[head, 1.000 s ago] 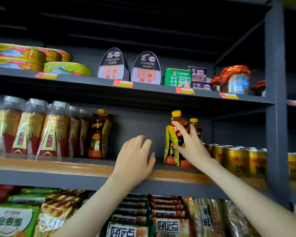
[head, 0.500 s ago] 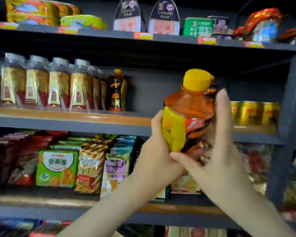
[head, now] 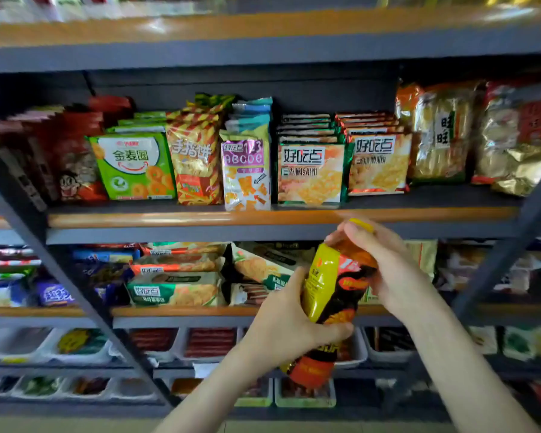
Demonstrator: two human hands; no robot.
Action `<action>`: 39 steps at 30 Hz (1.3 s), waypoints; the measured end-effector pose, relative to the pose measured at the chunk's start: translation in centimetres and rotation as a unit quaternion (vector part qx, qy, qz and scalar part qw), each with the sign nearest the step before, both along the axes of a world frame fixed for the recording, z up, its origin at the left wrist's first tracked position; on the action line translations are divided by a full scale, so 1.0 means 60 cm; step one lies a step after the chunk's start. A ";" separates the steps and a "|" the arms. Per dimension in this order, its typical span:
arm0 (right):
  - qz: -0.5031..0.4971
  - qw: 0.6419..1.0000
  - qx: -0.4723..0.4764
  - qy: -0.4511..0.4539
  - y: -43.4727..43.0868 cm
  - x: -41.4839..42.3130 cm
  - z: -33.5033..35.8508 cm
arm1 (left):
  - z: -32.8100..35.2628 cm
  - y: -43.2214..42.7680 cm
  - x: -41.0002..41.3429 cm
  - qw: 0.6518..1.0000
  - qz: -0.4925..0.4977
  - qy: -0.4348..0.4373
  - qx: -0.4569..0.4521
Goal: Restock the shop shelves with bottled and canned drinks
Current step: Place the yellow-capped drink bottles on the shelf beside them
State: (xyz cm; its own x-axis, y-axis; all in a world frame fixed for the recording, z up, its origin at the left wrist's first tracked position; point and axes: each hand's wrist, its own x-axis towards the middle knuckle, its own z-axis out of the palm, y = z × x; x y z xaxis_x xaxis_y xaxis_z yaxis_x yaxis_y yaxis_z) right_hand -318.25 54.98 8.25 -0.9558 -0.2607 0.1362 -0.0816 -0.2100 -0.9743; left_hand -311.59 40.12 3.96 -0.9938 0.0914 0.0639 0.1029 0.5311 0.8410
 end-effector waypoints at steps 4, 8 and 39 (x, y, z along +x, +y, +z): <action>0.012 0.992 -0.039 -0.115 -0.018 0.010 -0.052 | -0.033 -0.010 0.011 0.974 -0.035 -0.112 0.192; -0.013 0.989 0.002 -0.147 -0.035 0.007 -0.078 | -0.043 -0.024 0.015 0.948 -0.040 -0.163 0.271; 0.205 0.974 0.085 -0.054 -0.032 0.041 -0.128 | -0.050 -0.047 -0.021 0.845 -0.028 -0.210 0.491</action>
State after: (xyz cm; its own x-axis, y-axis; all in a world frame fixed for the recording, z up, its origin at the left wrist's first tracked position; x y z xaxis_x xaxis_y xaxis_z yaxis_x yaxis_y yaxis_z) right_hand -315.78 53.07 0.59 -0.7732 -0.6330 -0.0381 0.0808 -0.0388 -0.9960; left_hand -312.84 37.33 0.94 -0.9432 0.2478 -0.2213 -0.3131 -0.4402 0.8416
